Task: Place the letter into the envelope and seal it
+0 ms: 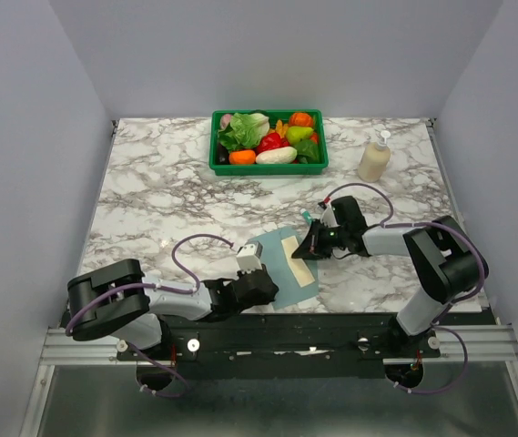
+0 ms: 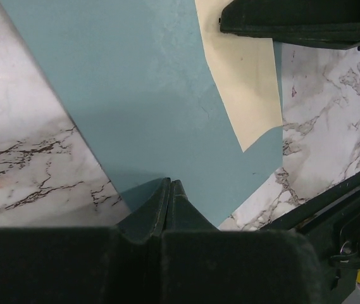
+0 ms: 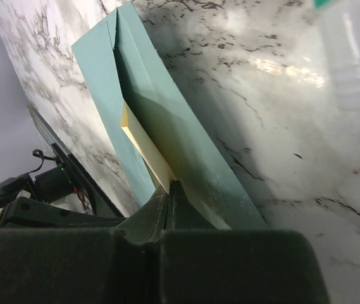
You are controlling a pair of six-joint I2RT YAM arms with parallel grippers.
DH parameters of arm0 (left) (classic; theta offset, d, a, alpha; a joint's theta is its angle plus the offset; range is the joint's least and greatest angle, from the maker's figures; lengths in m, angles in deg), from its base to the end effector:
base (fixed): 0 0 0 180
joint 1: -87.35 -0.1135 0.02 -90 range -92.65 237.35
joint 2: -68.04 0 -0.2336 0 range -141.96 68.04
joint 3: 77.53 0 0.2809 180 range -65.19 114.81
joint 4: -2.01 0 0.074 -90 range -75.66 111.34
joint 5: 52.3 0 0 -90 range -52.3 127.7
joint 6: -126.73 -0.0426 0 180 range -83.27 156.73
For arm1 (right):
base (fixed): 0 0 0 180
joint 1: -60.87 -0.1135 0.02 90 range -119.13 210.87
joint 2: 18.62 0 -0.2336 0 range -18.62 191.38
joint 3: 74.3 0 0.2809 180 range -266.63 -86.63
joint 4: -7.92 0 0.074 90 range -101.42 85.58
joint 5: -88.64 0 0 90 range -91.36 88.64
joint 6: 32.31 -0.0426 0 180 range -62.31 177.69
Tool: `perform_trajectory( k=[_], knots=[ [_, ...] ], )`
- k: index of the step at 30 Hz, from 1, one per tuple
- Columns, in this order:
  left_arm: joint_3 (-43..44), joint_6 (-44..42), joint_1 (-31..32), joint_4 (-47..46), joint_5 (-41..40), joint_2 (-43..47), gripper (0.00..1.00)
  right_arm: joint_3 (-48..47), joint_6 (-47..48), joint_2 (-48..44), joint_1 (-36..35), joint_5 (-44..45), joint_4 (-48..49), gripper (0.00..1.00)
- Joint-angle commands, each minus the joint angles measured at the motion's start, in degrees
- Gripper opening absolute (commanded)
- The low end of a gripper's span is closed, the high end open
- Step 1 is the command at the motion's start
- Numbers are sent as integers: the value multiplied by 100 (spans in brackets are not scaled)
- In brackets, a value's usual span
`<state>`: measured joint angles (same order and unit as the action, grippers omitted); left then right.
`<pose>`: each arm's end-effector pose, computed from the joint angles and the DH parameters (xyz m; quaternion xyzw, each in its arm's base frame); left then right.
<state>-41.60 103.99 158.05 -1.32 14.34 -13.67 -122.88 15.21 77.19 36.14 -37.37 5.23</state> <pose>0.1038 -0.2452 0.0670 -0.0547 0.8982 -0.3021 0.3145 0.2658 0.1500 0.0567 0.0332 0.8991 0.4222 0.1107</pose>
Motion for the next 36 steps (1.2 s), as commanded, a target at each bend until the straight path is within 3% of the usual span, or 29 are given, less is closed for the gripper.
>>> perform_trajectory(
  k=[1, 6, 14, 20, 21, 29, 36],
  knots=[
    [-259, -3, 94, 1539, 314, -126, 0, -128, 222, 122, -111, 155, -148, 1],
    [-154, -64, 102, 2030, 69, 128, 6, -119, 363, 122, -111, 270, -288, 1],
    [277, -223, 93, 3226, -670, 1147, 37, -268, 662, 157, -111, 525, -604, 1],
    [128, -170, 15, 3711, -1039, 2018, 46, -374, 785, 140, -111, 577, -745, 1],
    [84, -196, -38, 3676, -1013, 2080, 45, -374, 794, 148, -111, 577, -763, 1],
    [-312, -539, -276, 2850, -653, 1545, 0, -479, 829, 227, -111, 516, -807, 1],
    [-162, -855, -302, 2226, -574, 851, 0, -523, 820, 315, -111, 411, -807, 1]
  ],
)
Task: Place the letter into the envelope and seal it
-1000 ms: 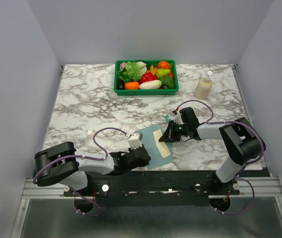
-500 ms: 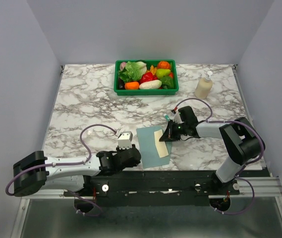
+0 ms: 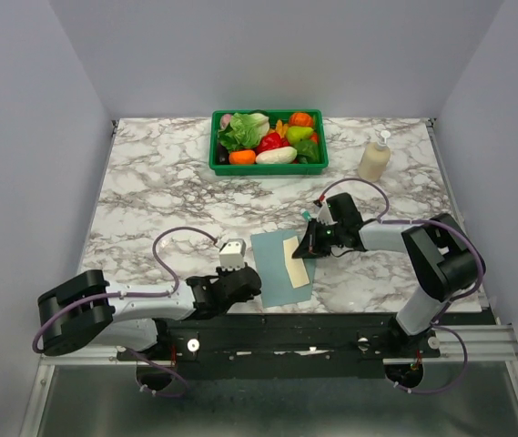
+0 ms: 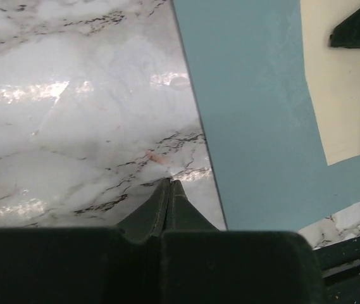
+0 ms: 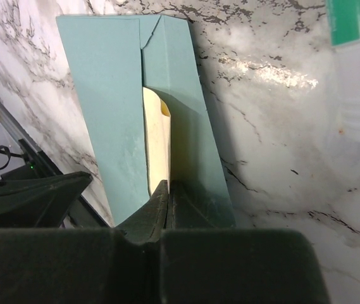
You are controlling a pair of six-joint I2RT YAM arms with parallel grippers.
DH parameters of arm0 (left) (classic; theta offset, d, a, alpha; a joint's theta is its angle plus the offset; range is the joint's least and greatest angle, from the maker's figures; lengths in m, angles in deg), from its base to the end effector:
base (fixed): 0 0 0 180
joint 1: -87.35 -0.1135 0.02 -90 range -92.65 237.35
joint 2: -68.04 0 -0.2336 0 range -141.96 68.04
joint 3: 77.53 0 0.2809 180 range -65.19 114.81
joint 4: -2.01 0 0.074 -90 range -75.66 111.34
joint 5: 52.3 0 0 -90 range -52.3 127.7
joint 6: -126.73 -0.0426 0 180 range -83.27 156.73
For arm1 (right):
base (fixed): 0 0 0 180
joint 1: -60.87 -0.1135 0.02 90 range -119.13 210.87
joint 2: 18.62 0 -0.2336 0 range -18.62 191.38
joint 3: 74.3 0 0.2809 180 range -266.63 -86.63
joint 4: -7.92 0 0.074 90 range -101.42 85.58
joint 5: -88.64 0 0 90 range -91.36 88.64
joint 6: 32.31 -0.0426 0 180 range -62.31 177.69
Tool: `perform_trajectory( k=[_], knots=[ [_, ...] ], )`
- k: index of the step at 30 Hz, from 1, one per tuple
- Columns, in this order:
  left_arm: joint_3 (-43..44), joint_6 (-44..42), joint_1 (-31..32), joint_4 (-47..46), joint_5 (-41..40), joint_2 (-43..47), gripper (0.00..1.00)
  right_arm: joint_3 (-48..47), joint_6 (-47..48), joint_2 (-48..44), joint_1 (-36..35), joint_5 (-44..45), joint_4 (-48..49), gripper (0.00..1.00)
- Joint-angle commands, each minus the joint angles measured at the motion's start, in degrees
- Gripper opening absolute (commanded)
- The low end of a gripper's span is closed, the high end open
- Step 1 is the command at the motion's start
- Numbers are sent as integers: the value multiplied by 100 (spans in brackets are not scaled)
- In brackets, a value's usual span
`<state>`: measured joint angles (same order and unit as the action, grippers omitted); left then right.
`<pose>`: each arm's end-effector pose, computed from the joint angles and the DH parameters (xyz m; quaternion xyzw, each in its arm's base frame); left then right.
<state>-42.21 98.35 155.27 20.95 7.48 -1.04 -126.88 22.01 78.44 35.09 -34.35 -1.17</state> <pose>0.1091 -0.2118 0.0875 -0.0330 0.9179 -0.1740 0.3550 0.2729 0.1576 0.0602 -0.0098 0.9151 0.3850 0.1198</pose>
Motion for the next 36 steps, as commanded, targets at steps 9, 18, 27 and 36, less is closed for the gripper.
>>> perform_trajectory(
  k=[9, 18, 27, 36],
  knots=[
    [-48, -300, -24, -309, 315, -695, 0, -220, -26, 358, -129, 100, -96, 1],
    [-127, -291, -24, -494, 455, -703, 0, -361, -150, 560, -322, 214, -87, 2],
    [-180, -265, -24, -617, 570, -712, 0, -431, -255, 665, -489, 373, -87, 3],
    [-277, -230, -24, -530, 517, -598, 0, -615, 78, 666, -568, 451, -490, 5]
  ],
)
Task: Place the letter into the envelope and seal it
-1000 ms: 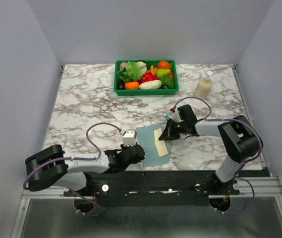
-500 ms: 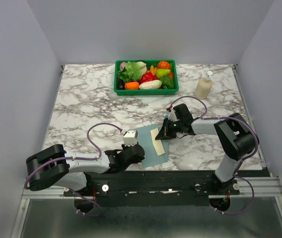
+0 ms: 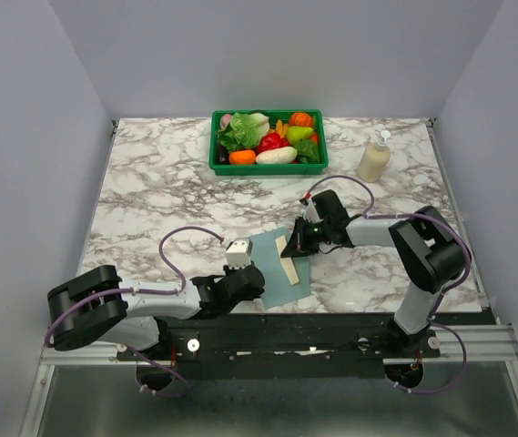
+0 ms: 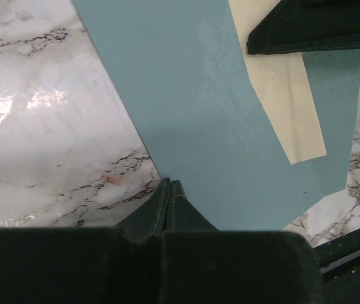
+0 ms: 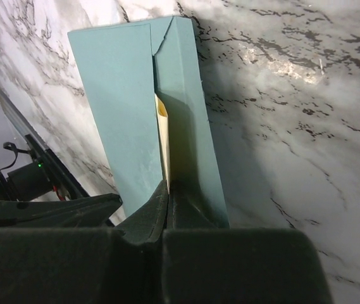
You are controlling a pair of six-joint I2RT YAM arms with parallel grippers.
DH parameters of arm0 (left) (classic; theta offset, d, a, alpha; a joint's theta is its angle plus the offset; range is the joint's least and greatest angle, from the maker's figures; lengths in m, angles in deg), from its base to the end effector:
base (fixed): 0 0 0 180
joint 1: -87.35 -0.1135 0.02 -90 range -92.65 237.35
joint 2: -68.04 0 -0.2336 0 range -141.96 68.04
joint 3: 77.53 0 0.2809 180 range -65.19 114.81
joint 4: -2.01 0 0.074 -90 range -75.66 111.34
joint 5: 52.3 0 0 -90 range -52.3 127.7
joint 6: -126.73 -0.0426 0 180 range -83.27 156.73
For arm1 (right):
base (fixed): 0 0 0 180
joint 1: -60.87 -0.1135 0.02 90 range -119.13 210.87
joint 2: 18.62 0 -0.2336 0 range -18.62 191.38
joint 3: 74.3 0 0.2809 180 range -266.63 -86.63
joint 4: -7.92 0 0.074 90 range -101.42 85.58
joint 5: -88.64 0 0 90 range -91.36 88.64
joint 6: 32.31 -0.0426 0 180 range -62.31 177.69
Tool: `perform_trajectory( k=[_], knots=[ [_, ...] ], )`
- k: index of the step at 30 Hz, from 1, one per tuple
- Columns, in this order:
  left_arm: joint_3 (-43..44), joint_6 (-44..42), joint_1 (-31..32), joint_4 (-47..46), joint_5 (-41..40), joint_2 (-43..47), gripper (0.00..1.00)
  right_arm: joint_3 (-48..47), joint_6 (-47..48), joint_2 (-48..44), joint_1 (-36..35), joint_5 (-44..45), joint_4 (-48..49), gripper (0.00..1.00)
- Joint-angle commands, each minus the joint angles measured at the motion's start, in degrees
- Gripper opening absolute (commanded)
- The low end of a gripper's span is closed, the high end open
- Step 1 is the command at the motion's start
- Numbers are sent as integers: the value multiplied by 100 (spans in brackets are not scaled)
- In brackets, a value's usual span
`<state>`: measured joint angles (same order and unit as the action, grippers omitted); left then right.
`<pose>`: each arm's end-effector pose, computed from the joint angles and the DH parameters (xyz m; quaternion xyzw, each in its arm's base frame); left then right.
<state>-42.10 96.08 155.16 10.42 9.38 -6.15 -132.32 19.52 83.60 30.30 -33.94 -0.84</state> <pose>0.1136 -0.2250 0.0806 -0.0225 0.9068 -0.2157 0.3615 0.2785 0.1912 0.0583 -0.0286 0.9140 0.3917 0.1015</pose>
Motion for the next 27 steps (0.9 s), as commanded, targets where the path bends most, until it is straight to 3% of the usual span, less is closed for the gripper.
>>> perform_trajectory(
  k=[1, 8, 12, 17, 25, 27],
  knots=[
    [-296, 23, -14, 533, 318, -60, 0, -89, 389, 115, -81, 436, -594, 7],
    [-428, 68, -14, 638, 274, 107, 0, -247, 837, -386, -81, 849, -1165, 32],
    [-455, 94, -14, 682, 256, 142, 0, -466, 1005, -623, -81, 1078, -1552, 36],
    [-472, 112, -14, 665, 248, 133, 0, -809, 1268, -764, -81, 1271, -2105, 50],
    [-437, 85, -14, 603, 248, 45, 0, -1064, 1453, -967, -81, 2000, -2730, 53],
    [-411, 68, -14, 595, 248, -7, 0, -1073, 1471, -914, -81, 2141, -2765, 42]
  ],
)
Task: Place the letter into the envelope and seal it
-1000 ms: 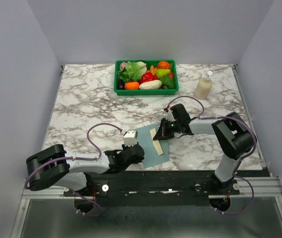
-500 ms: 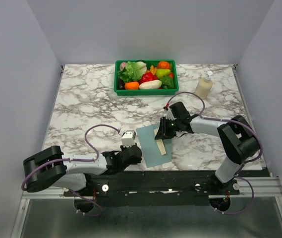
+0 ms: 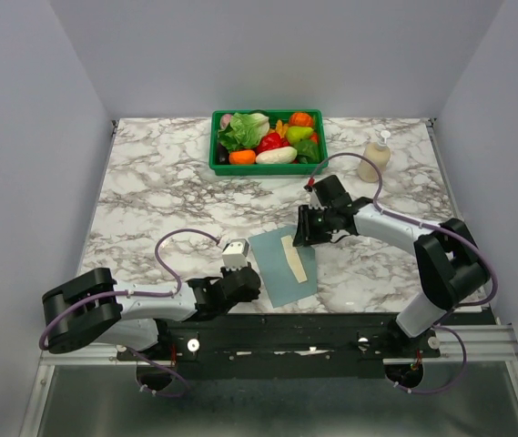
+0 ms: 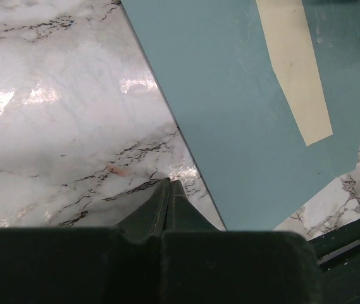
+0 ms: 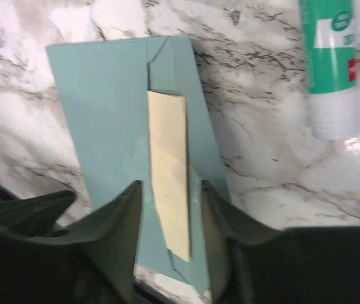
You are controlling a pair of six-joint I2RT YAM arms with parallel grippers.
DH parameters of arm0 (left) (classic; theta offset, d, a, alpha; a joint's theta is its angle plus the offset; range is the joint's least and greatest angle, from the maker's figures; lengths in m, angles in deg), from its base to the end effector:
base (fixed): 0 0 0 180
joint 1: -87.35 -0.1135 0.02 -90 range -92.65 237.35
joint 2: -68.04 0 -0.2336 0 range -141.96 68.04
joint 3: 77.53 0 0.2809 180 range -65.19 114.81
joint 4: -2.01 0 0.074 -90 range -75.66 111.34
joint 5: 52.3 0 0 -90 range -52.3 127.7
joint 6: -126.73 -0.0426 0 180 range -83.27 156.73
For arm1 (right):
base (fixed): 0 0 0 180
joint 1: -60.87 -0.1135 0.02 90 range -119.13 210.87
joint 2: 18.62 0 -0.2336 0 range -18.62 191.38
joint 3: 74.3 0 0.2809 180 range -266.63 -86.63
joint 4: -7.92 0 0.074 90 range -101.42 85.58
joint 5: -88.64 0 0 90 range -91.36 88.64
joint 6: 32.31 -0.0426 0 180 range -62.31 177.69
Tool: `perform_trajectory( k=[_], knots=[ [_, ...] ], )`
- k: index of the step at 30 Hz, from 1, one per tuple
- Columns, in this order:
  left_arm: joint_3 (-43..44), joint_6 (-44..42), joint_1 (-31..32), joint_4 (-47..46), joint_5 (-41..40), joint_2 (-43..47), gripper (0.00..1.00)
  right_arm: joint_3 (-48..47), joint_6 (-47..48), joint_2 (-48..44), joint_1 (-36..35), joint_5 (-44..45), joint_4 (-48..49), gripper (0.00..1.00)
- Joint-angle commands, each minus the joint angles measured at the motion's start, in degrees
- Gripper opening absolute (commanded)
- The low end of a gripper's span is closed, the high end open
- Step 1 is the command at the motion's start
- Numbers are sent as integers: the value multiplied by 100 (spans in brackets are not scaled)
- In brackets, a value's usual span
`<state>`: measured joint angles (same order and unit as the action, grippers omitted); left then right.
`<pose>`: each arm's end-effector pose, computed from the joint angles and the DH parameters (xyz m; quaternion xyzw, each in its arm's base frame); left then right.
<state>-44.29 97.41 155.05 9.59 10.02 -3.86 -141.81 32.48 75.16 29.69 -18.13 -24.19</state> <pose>0.1109 -0.2183 0.0794 -0.0338 0.9048 -0.2291 0.3574 0.2909 0.1904 0.1245 -0.0892 0.9485 0.2510 0.1713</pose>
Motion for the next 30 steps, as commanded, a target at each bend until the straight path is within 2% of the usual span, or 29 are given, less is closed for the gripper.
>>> perform_trajectory(
  k=[1, 2, 3, 4, 14, 30],
  knots=[
    [-175, -83, -3, 660, 184, -246, 0, -116, 175, -44, -20, 587, -440, 31],
    [-140, -92, -3, 660, 184, -263, 0, -116, 166, -9, -20, 605, -431, 10],
    [-122, -118, -3, 660, 184, -289, 0, -116, 157, 18, -20, 631, -431, 3],
    [-113, -118, -3, 660, 175, -307, 0, -125, 148, 79, -20, 614, -405, 1],
    [-34, -276, -143, 563, 184, -448, 0, -221, 113, 562, -20, 597, -264, 1],
    [54, -602, -345, 203, 413, -922, 0, -186, 183, 686, -134, 307, -80, 1]
  ],
)
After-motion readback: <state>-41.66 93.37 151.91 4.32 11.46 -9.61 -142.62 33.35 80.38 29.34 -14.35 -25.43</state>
